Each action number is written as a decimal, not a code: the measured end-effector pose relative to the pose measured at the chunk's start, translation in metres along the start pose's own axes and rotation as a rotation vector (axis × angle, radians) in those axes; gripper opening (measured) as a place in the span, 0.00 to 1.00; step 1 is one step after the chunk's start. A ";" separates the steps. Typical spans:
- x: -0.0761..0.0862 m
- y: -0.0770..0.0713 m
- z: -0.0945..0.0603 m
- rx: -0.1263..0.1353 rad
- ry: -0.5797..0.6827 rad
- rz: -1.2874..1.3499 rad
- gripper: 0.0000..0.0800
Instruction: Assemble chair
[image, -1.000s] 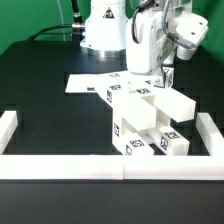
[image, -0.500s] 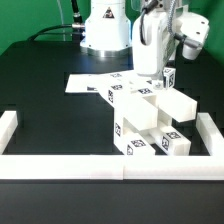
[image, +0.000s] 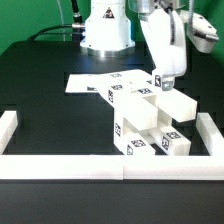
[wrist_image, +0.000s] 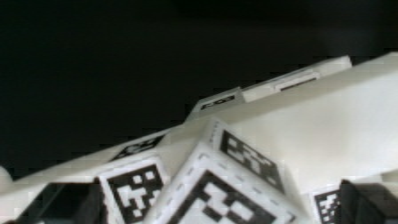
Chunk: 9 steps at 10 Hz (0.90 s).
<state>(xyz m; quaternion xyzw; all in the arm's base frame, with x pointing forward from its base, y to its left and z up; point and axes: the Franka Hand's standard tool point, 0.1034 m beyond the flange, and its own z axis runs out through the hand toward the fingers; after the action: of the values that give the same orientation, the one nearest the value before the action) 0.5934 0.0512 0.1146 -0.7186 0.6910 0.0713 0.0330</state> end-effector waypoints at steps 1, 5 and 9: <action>0.000 0.000 0.000 -0.001 0.000 -0.080 0.81; -0.003 0.002 0.001 -0.033 0.030 -0.467 0.81; -0.003 0.002 0.002 -0.038 0.026 -0.726 0.81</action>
Offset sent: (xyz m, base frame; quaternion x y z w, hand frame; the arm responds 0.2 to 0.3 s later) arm 0.0014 0.0078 0.0024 -0.0268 0.0341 -0.2848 0.9576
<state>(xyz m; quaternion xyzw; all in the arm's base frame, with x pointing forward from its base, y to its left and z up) 0.5908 0.0542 0.1135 -0.9184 0.3899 0.0586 0.0338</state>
